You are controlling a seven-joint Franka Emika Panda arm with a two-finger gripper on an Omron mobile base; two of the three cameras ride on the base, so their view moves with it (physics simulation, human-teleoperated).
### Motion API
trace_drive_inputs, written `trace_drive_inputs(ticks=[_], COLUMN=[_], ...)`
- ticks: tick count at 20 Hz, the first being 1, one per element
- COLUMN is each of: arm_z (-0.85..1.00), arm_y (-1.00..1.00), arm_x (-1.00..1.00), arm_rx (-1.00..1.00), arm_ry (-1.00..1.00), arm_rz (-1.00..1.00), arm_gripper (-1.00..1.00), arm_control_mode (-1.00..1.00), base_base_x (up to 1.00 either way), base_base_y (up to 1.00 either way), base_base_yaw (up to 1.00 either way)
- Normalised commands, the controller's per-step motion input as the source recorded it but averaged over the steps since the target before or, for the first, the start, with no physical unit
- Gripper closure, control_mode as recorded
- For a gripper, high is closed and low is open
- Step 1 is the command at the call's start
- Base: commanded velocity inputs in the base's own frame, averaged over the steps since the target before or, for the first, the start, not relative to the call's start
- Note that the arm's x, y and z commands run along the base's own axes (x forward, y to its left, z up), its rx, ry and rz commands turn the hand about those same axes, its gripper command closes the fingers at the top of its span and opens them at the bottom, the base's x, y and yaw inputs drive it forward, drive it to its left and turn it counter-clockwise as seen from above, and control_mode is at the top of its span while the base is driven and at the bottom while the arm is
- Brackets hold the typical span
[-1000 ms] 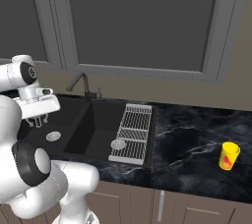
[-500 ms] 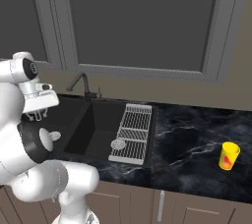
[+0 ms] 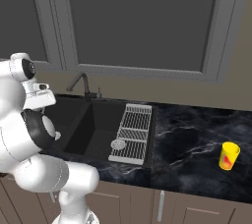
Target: Place the strainer in the left basin and the cup in the right basin of the sink.
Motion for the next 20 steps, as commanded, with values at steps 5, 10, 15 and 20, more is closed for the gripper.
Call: trace_drive_inputs(ticks=[5,10,15,20], arm_z=[-0.09,-0.08,-0.22,-0.31], arm_y=[0.31,0.09,0.06,0.18], arm_x=[0.13,0.18,0.26,0.22], arm_rx=[0.0,0.0,0.0,0.0], arm_ry=[0.02,0.0,0.0,0.04], arm_rz=[0.01,0.0,0.0,0.0], arm_gripper=[1.0,1.0,1.0,1.0], arm_control_mode=[-1.0,-1.0,-1.0,-1.0], base_base_x=[0.0,0.0,0.0,0.0], base_base_y=[0.0,0.0,0.0,0.0], base_base_yaw=[0.0,0.0,0.0,0.0])
